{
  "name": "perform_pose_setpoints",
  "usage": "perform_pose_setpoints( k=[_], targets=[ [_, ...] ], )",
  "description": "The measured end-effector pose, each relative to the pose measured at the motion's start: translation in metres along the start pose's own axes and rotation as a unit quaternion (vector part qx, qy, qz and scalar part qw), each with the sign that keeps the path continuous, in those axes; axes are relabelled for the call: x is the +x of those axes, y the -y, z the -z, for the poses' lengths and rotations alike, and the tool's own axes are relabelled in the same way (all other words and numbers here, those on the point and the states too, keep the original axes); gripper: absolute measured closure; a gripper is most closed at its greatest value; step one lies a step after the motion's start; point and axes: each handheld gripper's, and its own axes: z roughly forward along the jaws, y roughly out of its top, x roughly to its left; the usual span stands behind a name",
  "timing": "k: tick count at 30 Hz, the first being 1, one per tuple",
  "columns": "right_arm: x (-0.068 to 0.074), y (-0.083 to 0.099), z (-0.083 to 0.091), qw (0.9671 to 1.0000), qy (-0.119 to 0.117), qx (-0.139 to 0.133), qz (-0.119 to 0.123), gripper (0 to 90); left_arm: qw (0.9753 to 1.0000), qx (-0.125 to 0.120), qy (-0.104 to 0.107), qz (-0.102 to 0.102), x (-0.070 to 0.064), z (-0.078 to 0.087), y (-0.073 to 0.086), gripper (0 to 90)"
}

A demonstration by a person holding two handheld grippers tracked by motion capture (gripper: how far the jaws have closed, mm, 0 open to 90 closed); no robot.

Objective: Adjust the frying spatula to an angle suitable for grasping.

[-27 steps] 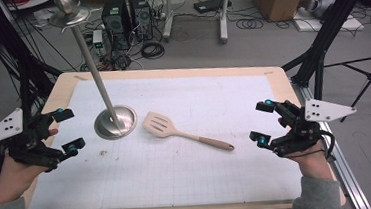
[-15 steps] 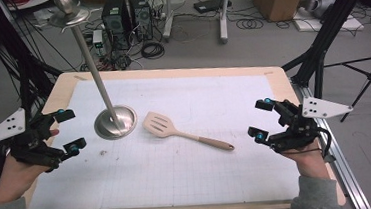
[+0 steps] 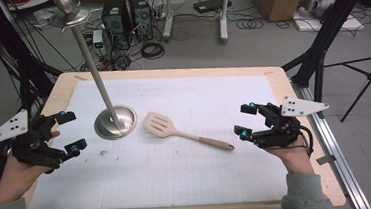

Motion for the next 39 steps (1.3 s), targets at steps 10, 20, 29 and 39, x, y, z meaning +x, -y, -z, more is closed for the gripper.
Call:
perform_pose_setpoints(
  k=[10,20,29,39],
  targets=[
    [-0.007,0.005,-0.014,1.0,-0.001,0.008,-0.001,50.5,1.0,0.002,-0.008,0.001,-0.001,0.005,0.002,1.8],
    [-0.01,0.01,-0.033,0.9997,-0.004,0.024,0.008,69.3,0.9998,0.01,-0.017,0.004,-0.003,0.011,0.006,1.8],
    [-0.017,0.017,-0.044,0.9995,0.003,0.03,0.005,79.2,0.9995,0.018,-0.023,0.008,-0.003,0.012,0.012,1.8],
    [-0.023,0.025,-0.062,0.9982,-0.004,0.06,-0.001,89.6,0.9992,0.026,-0.027,0.01,-0.003,0.013,0.016,1.8]
  ],
)
